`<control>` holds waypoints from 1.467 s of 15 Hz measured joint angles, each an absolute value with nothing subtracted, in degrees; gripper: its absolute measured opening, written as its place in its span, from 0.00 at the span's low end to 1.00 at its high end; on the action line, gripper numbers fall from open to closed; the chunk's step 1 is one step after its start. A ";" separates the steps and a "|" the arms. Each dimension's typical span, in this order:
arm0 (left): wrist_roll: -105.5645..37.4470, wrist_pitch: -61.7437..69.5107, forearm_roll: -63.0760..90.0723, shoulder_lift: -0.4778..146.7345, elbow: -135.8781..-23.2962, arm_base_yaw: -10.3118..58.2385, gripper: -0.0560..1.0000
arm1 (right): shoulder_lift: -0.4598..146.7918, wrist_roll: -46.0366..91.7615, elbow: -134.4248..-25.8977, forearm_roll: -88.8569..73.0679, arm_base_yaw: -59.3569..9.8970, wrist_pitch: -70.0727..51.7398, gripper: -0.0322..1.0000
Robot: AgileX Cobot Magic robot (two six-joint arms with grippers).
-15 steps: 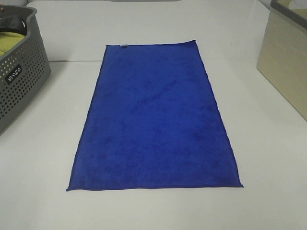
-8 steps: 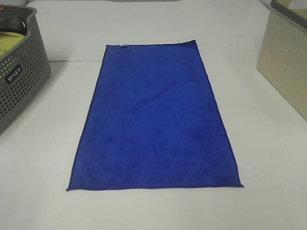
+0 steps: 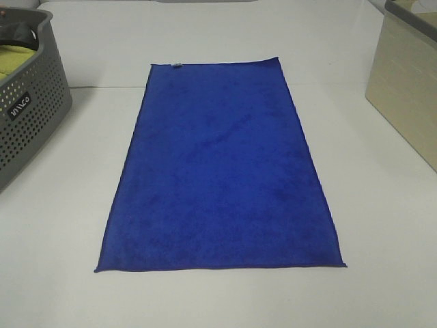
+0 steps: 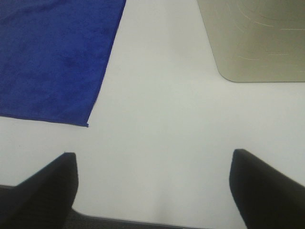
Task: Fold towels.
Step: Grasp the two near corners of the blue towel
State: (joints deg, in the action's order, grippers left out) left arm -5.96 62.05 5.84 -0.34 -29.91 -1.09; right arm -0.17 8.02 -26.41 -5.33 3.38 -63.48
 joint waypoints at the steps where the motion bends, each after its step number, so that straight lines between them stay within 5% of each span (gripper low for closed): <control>1: -5.96 62.05 5.84 -0.34 -29.91 -1.09 0.95 | -0.17 8.02 -26.41 -5.33 3.38 -63.48 0.84; 22: -5.21 61.99 5.84 -0.34 -29.91 -1.09 0.95 | -0.17 7.91 -26.41 -5.33 3.38 -63.48 0.84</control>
State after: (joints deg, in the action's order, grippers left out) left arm -5.21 61.99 5.84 -0.34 -29.91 -1.09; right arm -0.17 7.91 -26.41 -5.33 3.38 -63.48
